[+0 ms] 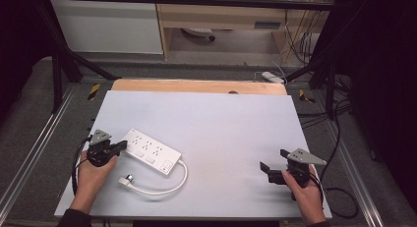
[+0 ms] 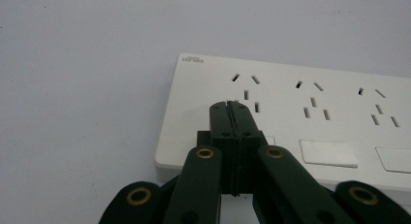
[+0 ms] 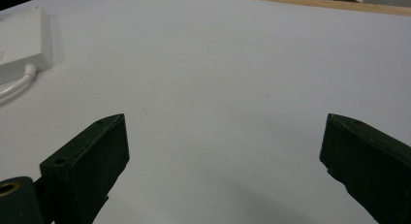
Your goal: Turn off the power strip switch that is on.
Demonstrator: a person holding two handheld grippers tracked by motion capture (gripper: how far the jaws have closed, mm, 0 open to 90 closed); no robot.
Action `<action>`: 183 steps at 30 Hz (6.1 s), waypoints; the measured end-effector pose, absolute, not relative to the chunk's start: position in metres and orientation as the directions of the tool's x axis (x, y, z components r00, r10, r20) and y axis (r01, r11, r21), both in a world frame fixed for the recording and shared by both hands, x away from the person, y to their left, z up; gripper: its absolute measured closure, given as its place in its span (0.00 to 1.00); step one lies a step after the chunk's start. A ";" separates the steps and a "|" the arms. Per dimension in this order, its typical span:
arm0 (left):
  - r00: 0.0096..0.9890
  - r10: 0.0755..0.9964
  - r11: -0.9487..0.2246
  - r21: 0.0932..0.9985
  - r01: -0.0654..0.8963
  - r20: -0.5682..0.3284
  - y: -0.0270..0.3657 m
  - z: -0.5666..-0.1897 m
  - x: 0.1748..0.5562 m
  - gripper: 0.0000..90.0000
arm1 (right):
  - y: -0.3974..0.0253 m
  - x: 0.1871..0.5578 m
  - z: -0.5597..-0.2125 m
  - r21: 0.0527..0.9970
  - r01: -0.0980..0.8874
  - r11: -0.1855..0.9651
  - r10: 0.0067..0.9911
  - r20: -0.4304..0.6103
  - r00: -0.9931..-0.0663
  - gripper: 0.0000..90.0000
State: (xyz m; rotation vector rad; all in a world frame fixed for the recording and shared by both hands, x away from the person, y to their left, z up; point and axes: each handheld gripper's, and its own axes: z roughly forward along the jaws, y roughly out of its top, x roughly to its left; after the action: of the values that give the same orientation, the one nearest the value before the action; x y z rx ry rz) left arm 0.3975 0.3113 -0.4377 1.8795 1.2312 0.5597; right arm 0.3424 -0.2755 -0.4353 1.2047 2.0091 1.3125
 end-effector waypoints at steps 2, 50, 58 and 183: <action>0.427 0.902 -0.201 0.813 0.547 -0.064 0.311 -0.438 0.398 1.00 | -0.275 0.342 -0.435 0.891 0.422 0.166 0.853 0.086 -0.516 0.04; 0.433 0.900 -0.208 0.816 0.539 -0.056 0.312 -0.441 0.398 1.00 | -0.275 0.342 -0.436 0.892 0.420 0.170 0.851 0.082 -0.519 0.04; 0.433 0.901 -0.222 0.822 0.524 -0.033 0.311 -0.440 0.397 1.00 | -0.275 0.342 -0.435 0.892 0.421 0.167 0.851 0.085 -0.518 0.04; 0.510 0.850 -0.046 0.945 0.325 -0.134 0.298 -0.408 0.360 0.07 | -0.277 0.342 -0.435 0.894 0.420 0.159 0.854 0.089 -0.513 0.04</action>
State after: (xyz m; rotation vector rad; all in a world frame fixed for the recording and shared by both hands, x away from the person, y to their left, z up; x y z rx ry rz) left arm 0.3598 0.2975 -0.4079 1.6189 1.0254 0.5786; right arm 0.3418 -0.2770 -0.4348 1.2075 2.0018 1.3177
